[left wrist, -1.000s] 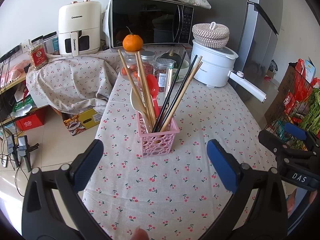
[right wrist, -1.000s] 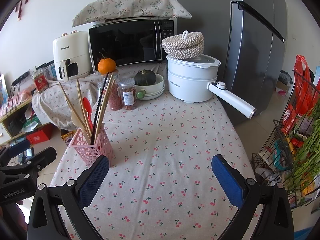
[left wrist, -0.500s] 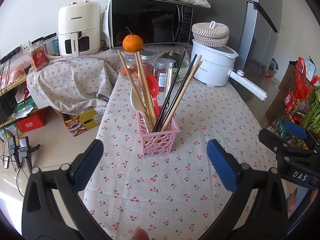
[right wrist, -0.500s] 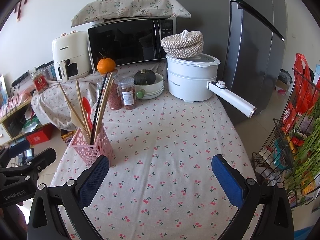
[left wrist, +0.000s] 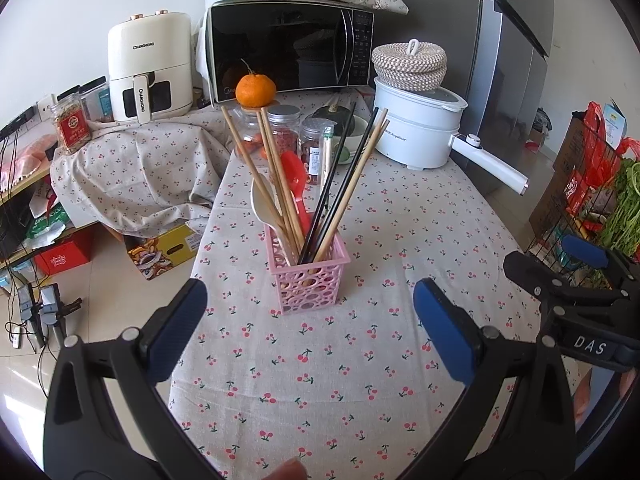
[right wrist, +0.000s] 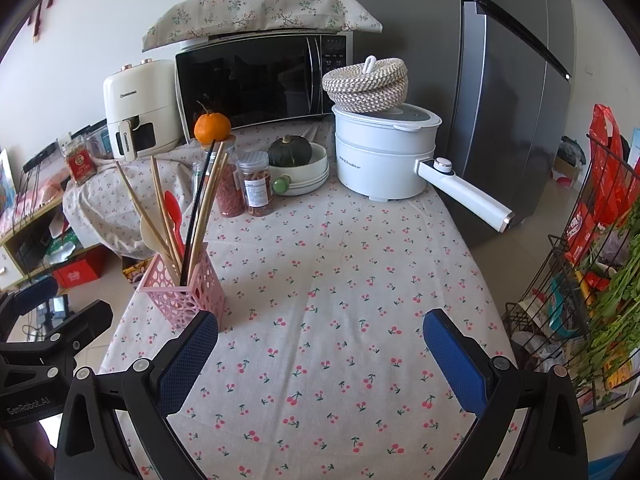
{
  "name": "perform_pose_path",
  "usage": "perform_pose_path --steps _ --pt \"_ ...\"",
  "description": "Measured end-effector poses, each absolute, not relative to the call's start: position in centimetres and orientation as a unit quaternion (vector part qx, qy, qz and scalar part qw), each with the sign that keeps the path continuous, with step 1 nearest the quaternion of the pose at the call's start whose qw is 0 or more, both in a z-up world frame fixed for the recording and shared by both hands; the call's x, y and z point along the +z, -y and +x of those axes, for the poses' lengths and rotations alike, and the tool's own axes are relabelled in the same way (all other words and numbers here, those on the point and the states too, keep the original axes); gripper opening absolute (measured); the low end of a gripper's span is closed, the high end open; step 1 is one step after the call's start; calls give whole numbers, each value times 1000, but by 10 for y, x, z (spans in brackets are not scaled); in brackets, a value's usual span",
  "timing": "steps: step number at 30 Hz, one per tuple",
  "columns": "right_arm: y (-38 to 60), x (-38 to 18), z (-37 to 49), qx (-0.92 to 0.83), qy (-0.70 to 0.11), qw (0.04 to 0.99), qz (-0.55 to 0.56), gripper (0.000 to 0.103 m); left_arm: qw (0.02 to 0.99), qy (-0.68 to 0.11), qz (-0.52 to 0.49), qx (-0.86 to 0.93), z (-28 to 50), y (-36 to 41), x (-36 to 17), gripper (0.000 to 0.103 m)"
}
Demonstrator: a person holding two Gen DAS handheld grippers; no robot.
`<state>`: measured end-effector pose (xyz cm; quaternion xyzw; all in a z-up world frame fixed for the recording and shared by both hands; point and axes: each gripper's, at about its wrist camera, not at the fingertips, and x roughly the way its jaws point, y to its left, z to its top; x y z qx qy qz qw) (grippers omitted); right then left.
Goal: Organize utensils
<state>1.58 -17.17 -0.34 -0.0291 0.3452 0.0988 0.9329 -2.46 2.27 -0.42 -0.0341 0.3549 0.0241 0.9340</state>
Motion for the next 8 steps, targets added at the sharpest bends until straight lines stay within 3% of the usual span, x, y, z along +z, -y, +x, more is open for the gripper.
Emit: perform_pose_path --steps 8 --pt "173 -5 17 99 -348 932 -28 103 933 -357 -38 17 -25 -21 -5 102"
